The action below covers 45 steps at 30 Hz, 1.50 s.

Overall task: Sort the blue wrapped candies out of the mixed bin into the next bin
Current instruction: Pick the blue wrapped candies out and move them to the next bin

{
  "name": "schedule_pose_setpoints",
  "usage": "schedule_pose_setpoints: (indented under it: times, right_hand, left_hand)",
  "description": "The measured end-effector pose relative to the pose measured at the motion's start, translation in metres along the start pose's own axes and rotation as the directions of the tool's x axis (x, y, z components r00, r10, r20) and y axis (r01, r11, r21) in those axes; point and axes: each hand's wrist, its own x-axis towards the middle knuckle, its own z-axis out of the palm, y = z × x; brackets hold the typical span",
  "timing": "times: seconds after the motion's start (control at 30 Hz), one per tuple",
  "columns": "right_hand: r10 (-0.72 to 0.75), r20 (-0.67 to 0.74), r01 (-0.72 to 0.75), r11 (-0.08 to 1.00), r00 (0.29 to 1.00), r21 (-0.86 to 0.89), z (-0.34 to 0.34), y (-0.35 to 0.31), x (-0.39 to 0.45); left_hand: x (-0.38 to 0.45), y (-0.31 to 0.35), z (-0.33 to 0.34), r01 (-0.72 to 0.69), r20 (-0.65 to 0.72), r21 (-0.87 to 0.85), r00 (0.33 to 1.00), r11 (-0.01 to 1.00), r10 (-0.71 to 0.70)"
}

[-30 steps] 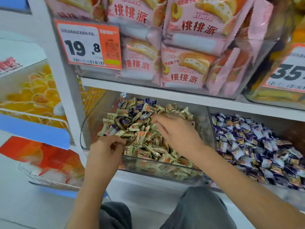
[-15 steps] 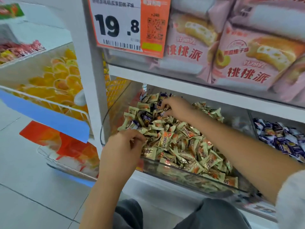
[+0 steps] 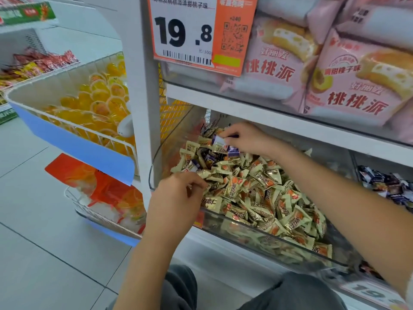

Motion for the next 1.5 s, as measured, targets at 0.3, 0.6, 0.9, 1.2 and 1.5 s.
schedule_pose_setpoints:
  times: [0.3, 0.6, 0.9, 1.2, 1.5]
  right_hand:
    - [-0.027, 0.326, 0.148, 0.924, 0.945, -0.351, 0.033, -0.014, 0.028]
    - [-0.031, 0.393, 0.207, 0.887, 0.919, -0.413, 0.034, -0.014, 0.04]
    - [-0.092, 0.129, 0.04, 0.931, 0.987, 0.362, 0.001, -0.008, -0.02]
    - [0.056, 0.184, -0.191, 0.374, 0.981, 0.907, -0.01, -0.005, -0.096]
    - [0.161, 0.094, -0.16, 0.472, 0.983, 0.867, -0.009, 0.008, -0.157]
  left_hand:
    - [0.002, -0.001, 0.0, 0.001, 0.003, 0.021, 1.0, 1.0, -0.001]
    - [0.002, -0.002, 0.003, 0.004, 0.013, 0.029, 1.0, 1.0, -0.005]
    - [0.005, 0.001, 0.008, -0.015, -0.051, -0.014, 0.999, 1.0, 0.014]
    - [0.001, 0.011, 0.023, -0.047, -0.122, -0.042, 0.992, 0.998, 0.042]
    - [-0.016, 0.045, 0.039, -0.149, -0.038, -0.391, 0.989, 0.908, 0.146]
